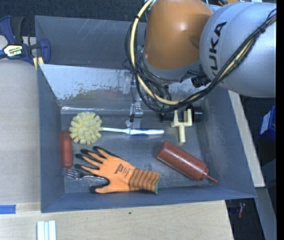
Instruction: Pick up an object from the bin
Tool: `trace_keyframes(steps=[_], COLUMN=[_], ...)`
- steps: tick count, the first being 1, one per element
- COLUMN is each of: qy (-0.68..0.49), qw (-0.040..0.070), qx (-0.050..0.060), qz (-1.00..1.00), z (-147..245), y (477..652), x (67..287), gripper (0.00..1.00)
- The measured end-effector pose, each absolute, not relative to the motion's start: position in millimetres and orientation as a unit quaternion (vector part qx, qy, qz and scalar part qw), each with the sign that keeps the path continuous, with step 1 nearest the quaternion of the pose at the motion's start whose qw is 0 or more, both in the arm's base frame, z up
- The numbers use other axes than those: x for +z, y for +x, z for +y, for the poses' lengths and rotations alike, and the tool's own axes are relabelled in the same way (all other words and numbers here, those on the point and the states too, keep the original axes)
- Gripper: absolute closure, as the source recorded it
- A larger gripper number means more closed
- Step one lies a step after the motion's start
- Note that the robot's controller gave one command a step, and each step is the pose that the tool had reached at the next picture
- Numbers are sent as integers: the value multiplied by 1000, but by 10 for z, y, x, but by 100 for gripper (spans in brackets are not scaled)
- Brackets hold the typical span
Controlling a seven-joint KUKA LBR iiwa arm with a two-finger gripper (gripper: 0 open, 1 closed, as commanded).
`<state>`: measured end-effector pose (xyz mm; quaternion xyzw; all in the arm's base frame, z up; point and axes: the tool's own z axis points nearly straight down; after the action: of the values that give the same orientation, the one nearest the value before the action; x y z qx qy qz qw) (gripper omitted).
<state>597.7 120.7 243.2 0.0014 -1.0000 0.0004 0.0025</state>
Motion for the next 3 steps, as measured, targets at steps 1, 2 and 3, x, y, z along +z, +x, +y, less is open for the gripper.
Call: trace_keyframes(steps=[1,2,3], qy=[0,149,162], qw=[-2,-3,-2], qx=[-1,0,0], qz=[-1000,-989,-987], z=[1203,1247,916], y=[5991,5951,5864], x=[2486,2234,2155], gripper=[0,0,0])
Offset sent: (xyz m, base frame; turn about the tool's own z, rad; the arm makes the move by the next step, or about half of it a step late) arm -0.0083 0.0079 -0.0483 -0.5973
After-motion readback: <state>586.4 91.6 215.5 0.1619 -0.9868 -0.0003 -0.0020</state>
